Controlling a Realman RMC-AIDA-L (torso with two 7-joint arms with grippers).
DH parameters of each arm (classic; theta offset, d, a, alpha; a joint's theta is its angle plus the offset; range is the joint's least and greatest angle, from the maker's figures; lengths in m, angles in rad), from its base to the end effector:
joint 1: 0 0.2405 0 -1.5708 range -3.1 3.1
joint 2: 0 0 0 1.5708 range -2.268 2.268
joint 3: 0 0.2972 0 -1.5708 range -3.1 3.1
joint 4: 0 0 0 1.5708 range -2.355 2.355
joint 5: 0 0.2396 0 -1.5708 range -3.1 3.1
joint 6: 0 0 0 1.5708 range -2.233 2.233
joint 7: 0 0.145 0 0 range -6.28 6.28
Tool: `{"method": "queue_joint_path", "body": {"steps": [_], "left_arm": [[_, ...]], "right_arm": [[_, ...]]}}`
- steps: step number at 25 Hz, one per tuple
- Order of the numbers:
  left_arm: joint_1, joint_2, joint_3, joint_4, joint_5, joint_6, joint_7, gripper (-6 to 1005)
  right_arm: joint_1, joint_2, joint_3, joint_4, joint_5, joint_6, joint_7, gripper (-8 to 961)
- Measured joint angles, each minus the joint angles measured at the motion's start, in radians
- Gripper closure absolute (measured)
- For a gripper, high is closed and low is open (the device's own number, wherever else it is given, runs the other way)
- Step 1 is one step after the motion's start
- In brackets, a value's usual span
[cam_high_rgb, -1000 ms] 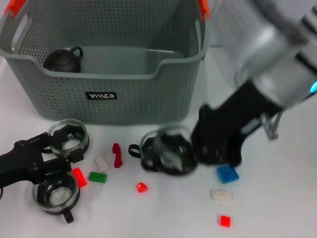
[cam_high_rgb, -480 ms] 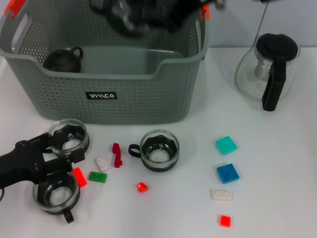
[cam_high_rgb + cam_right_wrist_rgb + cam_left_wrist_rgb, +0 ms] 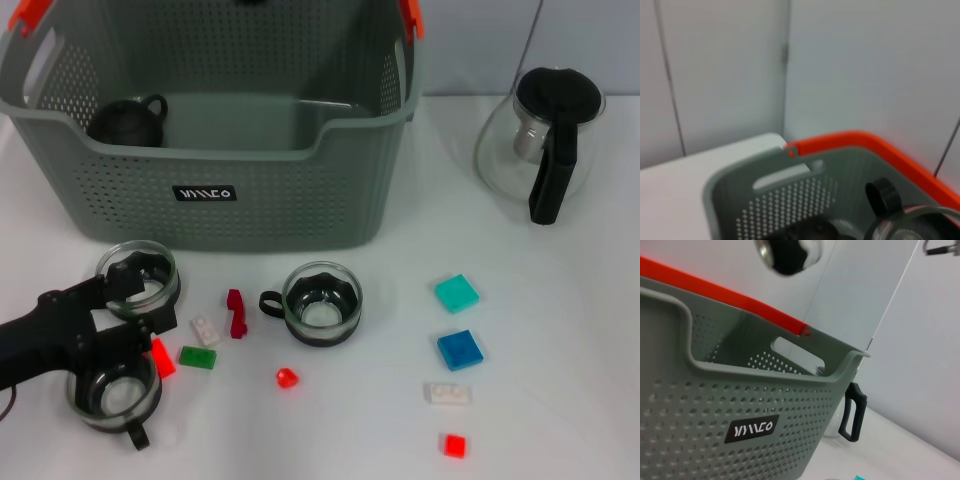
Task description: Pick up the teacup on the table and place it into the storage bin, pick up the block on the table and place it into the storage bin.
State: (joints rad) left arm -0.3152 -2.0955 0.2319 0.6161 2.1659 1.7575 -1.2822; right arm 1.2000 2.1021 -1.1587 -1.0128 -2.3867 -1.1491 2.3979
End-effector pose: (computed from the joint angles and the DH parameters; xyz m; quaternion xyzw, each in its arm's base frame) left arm -0.3995 0.2650 0.0067 -0.8656 -0.3286 -0.3178 0.2045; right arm -0.0394 0.5112 -0.0334 -0.9631 0.1335 0.0778 0.2202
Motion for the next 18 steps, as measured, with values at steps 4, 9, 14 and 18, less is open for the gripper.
{"method": "queue_joint_path", "body": {"steps": [4,9,14,18], "left_arm": [[0.000,0.000,0.001,-0.005,0.000,-0.002,0.000,185],[0.001,-0.001,0.001,-0.023,0.000,-0.015,0.001,185],[-0.006,-0.002,0.001,-0.045,0.000,-0.037,0.003,185],[-0.007,-0.001,0.001,-0.048,0.000,-0.046,0.003,185]], "right_arm": [[0.112,-0.001,-0.012,0.274,-0.050,0.181,-0.009,852],[0.190,0.000,-0.027,0.498,-0.071,0.386,-0.008,841],[0.199,0.007,-0.060,0.607,-0.060,0.500,-0.009,829],[0.189,0.009,-0.081,0.670,-0.007,0.542,-0.046,820]]}}
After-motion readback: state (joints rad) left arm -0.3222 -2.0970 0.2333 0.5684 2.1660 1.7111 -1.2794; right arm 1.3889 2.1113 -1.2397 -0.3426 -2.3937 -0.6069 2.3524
